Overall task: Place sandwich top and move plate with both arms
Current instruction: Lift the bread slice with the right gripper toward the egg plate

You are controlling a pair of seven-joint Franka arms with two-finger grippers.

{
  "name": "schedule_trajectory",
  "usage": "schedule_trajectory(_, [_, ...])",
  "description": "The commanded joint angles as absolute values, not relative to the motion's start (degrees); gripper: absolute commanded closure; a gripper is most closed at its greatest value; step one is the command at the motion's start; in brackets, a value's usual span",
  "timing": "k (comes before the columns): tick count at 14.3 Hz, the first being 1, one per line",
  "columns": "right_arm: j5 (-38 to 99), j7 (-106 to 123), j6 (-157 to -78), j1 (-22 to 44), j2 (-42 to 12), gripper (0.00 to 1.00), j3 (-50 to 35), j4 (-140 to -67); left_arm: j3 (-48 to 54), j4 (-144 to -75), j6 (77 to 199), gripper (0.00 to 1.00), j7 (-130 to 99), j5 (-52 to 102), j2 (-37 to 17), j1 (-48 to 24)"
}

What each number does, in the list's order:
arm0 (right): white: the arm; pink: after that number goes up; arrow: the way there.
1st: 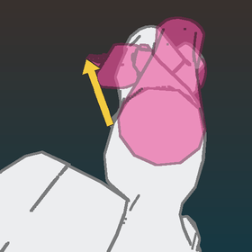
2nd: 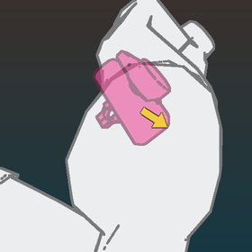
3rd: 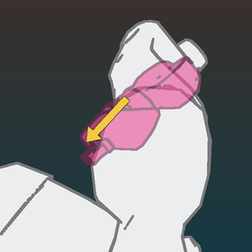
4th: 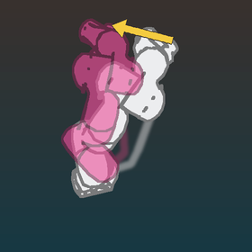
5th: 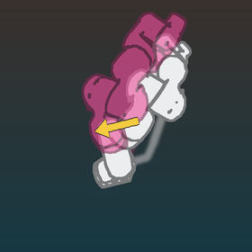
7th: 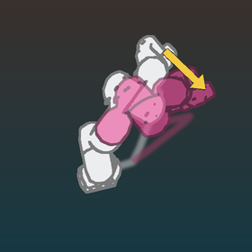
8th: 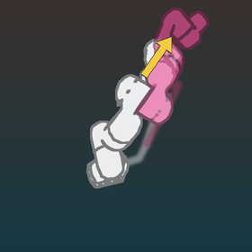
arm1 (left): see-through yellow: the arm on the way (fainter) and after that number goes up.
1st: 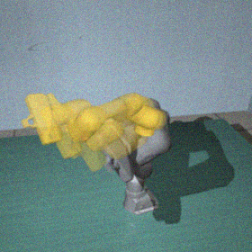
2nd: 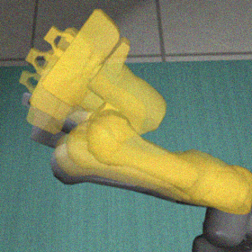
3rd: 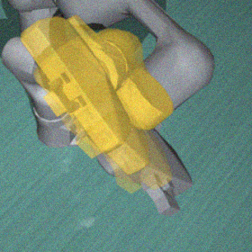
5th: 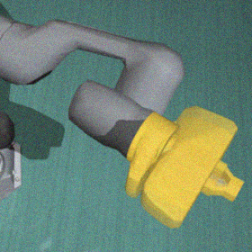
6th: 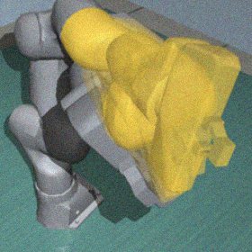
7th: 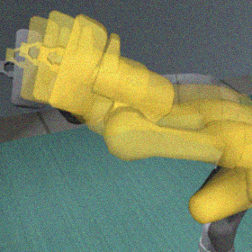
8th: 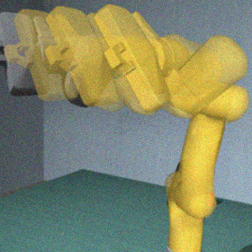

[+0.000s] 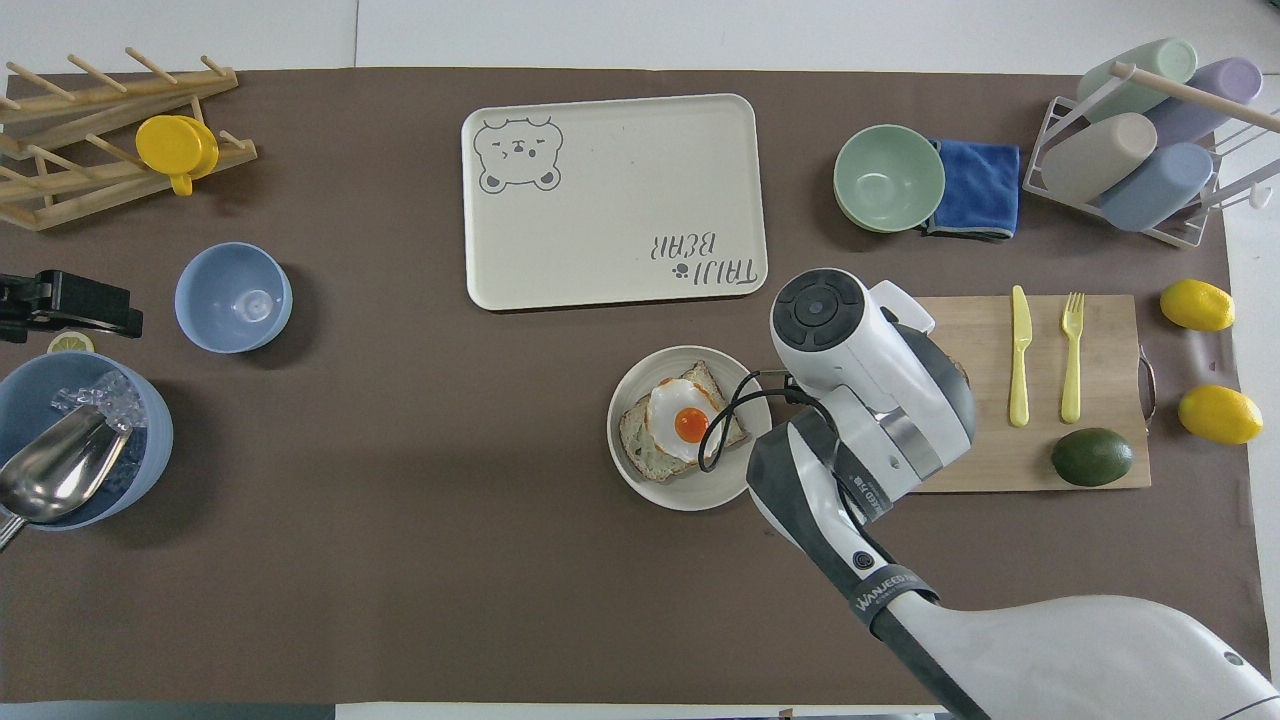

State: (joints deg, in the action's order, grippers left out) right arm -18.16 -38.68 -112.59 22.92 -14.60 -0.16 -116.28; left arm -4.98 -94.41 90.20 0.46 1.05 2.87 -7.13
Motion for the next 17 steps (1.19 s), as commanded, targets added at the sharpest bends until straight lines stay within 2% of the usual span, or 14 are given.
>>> schedule_trajectory(1, [-21.2, -39.7, -115.7, 22.2, -14.1, 0.0, -0.3, -118.9, -5.4, -94.7, 90.1, 0.0, 0.0, 1.5, 3.4, -7.4])
schedule_trajectory(4, [-22.0, -39.7, -116.7, 21.5, -14.3, 0.03, -0.3, -119.8, -5.4, -94.7, 90.1, 0.0, 0.0, 1.5, 3.4, -7.4])
schedule_trajectory(9, [-23.4, -39.3, -117.0, 20.7, -14.2, 0.21, -0.3, -120.7, -5.4, -94.7, 90.1, 0.0, 0.0, 1.5, 3.4, -7.4])
schedule_trajectory(11, [-23.4, -39.4, -117.0, 20.7, -14.2, 0.36, -0.4, -121.1, -5.4, -94.7, 90.1, 0.0, 0.0, 1.5, 3.4, -7.4])
schedule_trajectory(14, [-23.4, -39.4, -116.7, 21.3, -14.3, 0.69, -0.4, -120.9, -5.4, -94.7, 90.1, 0.0, 0.0, 1.5, 3.4, -7.4])
schedule_trajectory(16, [-23.4, -39.0, -114.4, 21.5, -15.2, 0.88, -0.4, -117.7, -5.4, -94.7, 90.1, 0.0, 0.0, 1.5, 3.4, -7.4])
schedule_trajectory(17, [-23.2, -39.0, -112.3, 21.5, -15.6, 0.94, -1.5, -115.8, -5.4, -94.7, 90.1, 0.0, 0.0, 1.5, 3.4, -7.4])
